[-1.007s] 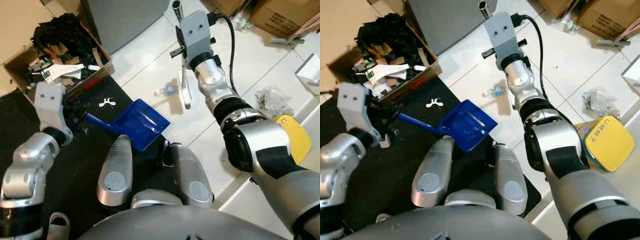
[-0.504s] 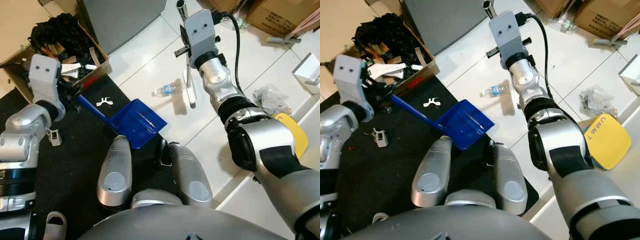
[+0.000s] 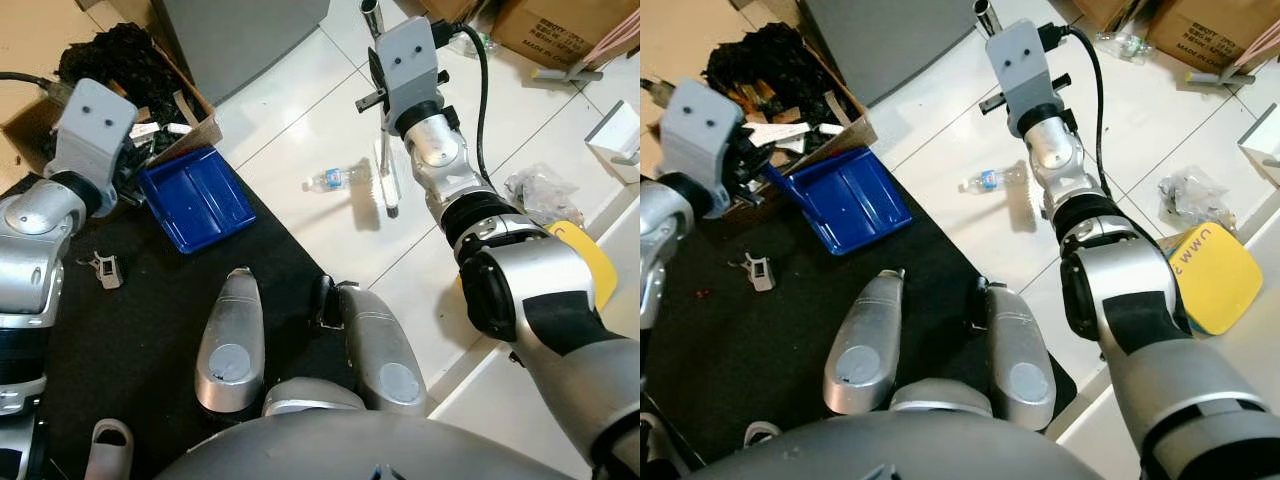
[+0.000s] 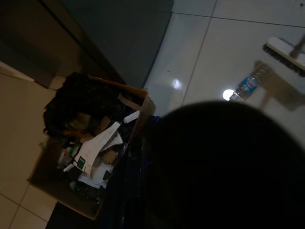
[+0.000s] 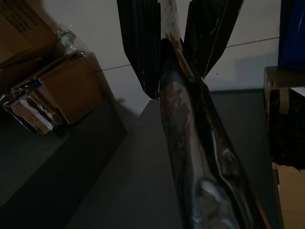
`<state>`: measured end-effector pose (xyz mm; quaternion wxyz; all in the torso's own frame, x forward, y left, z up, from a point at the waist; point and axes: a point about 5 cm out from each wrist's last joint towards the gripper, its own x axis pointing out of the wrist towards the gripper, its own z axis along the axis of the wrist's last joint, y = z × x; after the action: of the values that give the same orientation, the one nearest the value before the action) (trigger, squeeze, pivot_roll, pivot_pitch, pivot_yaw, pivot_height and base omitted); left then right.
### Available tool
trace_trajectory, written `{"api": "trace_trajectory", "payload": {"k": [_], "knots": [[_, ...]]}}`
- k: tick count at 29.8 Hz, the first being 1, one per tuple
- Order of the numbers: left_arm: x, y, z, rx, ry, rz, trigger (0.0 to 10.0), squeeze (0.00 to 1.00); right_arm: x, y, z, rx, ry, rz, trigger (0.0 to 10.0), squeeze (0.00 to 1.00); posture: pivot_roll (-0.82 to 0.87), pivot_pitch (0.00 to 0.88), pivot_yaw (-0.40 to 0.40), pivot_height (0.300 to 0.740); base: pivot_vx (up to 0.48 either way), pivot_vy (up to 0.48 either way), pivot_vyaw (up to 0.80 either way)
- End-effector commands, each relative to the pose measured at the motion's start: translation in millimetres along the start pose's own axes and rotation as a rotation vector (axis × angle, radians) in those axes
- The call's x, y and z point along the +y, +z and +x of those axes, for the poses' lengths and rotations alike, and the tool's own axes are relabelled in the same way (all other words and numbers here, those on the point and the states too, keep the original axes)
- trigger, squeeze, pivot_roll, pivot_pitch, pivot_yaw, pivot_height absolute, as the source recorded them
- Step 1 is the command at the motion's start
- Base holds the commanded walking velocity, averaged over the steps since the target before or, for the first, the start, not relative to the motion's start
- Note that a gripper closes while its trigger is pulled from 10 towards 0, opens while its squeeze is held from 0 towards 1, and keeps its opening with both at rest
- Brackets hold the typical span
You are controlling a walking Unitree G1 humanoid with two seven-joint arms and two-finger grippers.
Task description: Sweep floor
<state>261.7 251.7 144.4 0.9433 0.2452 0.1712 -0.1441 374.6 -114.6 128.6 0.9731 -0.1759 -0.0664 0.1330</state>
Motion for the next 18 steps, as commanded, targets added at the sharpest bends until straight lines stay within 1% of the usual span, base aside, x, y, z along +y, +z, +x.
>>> {"api": "trace_trajectory", "payload": {"k": [1, 2, 4, 9, 13, 14, 18], "knots": [[-1.9, -5.7, -2.0, 0.029, -0.038, 0.010, 10.0, 0.00, -1.8, -1.9, -1.7, 0.000, -0.012, -0.002, 10.0, 0.00, 0.43, 0.157, -0.047, 0.740, 0.000, 0.000, 0.00], [-8.1, -12.5, -1.9, 0.028, -0.078, -0.046, 10.0, 0.00, -2.1, -1.9, -1.7, -0.001, -0.013, -0.003, 10.0, 0.00, 0.42, 0.158, -0.048, 0.740, 0.000, 0.000, 0.00], [-11.7, -17.4, -2.1, 0.024, -0.092, -0.096, 10.0, 0.00, -2.5, -2.0, -1.8, -0.002, -0.013, -0.004, 10.0, 0.00, 0.42, 0.158, -0.049, 0.740, 0.000, 0.000, 0.00], [-12.7, -19.6, -1.9, -0.007, -0.100, -0.124, 10.0, 0.00, -3.2, -2.5, -2.3, -0.001, -0.012, -0.007, 10.0, 0.00, 0.42, 0.161, -0.055, 0.740, 0.000, 0.000, 0.00], [-22.4, -13.9, -2.0, -0.086, -0.193, -0.205, 10.0, 0.00, -3.0, -2.4, -2.2, -0.001, -0.008, -0.009, 10.0, 0.00, 0.42, 0.165, -0.059, 0.740, 0.000, 0.000, 0.00], [-22.4, -13.9, -2.0, -0.086, -0.193, -0.205, 10.0, 0.00, -3.0, -2.4, -2.2, -0.001, -0.008, -0.009, 10.0, 0.00, 0.42, 0.165, -0.059, 0.740, 0.000, 0.000, 0.00], [-29.4, -4.0, -0.8, -0.151, -0.264, -0.260, 10.0, 0.00, -2.1, -1.7, -1.7, -0.004, -0.003, -0.012, 10.0, 0.00, 0.41, 0.166, -0.063, 0.740, 0.000, 0.000, 0.00]]}}
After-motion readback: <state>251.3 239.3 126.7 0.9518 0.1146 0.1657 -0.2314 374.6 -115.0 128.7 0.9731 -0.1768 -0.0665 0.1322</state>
